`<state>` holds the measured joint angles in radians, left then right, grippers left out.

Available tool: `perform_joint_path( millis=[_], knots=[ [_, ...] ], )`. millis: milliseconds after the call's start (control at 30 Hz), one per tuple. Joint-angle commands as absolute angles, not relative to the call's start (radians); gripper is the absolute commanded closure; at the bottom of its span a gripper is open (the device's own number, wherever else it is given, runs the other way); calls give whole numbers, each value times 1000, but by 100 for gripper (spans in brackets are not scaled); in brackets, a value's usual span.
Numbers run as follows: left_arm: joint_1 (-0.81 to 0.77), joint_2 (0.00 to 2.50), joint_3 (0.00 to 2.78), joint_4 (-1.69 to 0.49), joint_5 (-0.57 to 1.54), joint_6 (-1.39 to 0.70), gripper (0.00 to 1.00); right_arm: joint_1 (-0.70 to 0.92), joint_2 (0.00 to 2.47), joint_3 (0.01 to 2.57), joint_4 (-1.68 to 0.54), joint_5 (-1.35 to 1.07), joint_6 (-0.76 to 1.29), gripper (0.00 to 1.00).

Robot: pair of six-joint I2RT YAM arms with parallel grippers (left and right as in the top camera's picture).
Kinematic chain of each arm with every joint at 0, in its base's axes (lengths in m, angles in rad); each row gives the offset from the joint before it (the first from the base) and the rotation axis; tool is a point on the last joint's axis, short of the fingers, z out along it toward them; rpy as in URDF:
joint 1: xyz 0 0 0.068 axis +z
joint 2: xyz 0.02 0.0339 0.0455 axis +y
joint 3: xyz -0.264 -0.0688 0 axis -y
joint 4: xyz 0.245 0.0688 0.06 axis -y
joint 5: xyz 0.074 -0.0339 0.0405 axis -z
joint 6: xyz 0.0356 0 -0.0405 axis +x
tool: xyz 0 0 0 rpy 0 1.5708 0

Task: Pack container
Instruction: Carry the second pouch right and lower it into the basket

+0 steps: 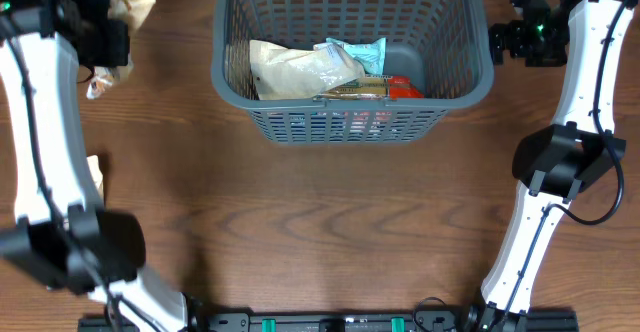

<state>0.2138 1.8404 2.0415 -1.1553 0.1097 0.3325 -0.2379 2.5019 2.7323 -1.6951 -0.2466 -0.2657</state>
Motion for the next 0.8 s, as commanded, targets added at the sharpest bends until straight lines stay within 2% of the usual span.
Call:
perform_joint_path(
  millis=[0, 233, 433, 600, 767],
  knots=[
    [141, 1729, 2061, -1150, 128, 328, 94, -234, 2505, 2734, -1698, -258, -278, 1],
    [-94, 1570, 2061, -1063, 128, 470, 94, -234, 2505, 2734, -1698, -258, -277, 1],
    [-298, 1557, 2061, -945, 129, 789, 94, -234, 2505, 2734, -1698, -258, -277, 1],
    [-367, 1633, 2061, -864, 257, 1029, 94, -234, 2505, 2734, -1699, -259, -268, 1],
    [-371, 1760, 2061, -781, 372, 1053, 94, -234, 2505, 2734, -1699, -259, -266, 1]
  ],
)
